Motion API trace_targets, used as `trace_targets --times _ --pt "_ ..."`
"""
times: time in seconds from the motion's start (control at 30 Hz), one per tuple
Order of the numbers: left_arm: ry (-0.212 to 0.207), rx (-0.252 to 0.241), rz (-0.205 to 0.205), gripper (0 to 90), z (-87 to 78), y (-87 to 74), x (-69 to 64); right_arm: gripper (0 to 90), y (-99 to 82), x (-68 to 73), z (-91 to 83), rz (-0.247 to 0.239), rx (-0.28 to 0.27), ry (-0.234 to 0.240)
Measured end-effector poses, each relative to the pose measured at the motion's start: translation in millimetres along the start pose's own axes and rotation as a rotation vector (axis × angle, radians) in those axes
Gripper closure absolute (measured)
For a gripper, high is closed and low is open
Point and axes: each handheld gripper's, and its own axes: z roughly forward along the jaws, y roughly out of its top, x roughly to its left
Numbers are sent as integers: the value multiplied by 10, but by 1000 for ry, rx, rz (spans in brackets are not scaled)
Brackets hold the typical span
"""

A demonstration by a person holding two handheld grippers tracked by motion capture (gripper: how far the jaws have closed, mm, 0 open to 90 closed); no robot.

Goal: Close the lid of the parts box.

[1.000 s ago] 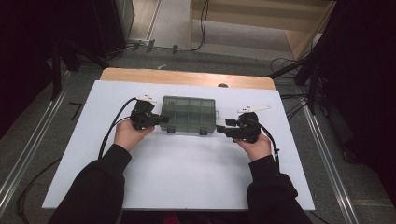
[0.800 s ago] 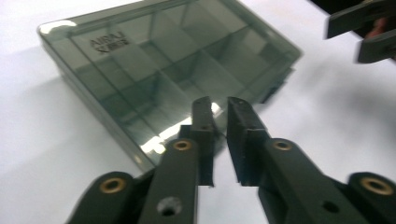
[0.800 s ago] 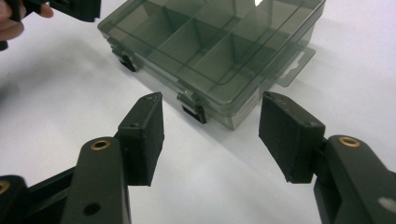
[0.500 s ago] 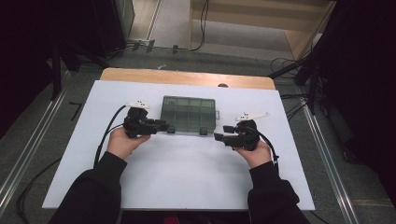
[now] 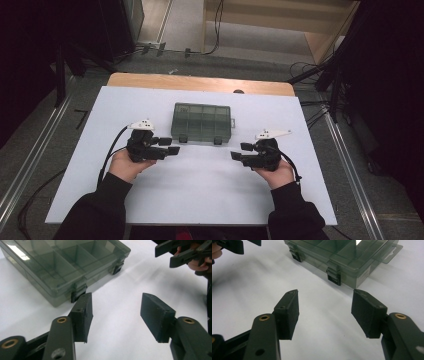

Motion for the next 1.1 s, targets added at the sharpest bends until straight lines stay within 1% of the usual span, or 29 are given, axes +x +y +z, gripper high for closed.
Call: trace_targets --times 0.07,0.13,0.23,0.3,0.43,0.5,0.7,0.8,1.0,1.03,1.1 --pt "0 -5 1 408 -22 -47 -15 378 -28 15 -18 -5 -2 1" --pt "5 4 6 404 -44 -87 -31 378 -56 32 -33 0 -1 7" --pt "6 0 7 402 -76 -147 -61 378 -96 52 -56 -1 0 13" --pt "9 5 11 384 -92 -179 -76 378 -126 63 -71 0 0 14" --pt "3 3 6 384 -131 -257 -109 378 -192 85 -93 -3 2 19" --pt "14 7 14 384 -149 -290 -127 378 -224 98 -106 -5 1 23" --pt "12 -2 12 383 -208 -408 -154 378 -315 116 -138 -7 0 30" --pt "19 14 17 384 -234 -462 -163 378 -358 120 -148 -8 -1 30" --pt "22 17 18 383 -276 -551 -172 378 -441 124 -165 -16 0 31" --pt "24 24 16 383 -284 -564 -170 378 -455 124 -168 -13 -2 32" --pt "35 31 24 383 -293 -588 -177 378 -478 121 -173 -16 1 30"
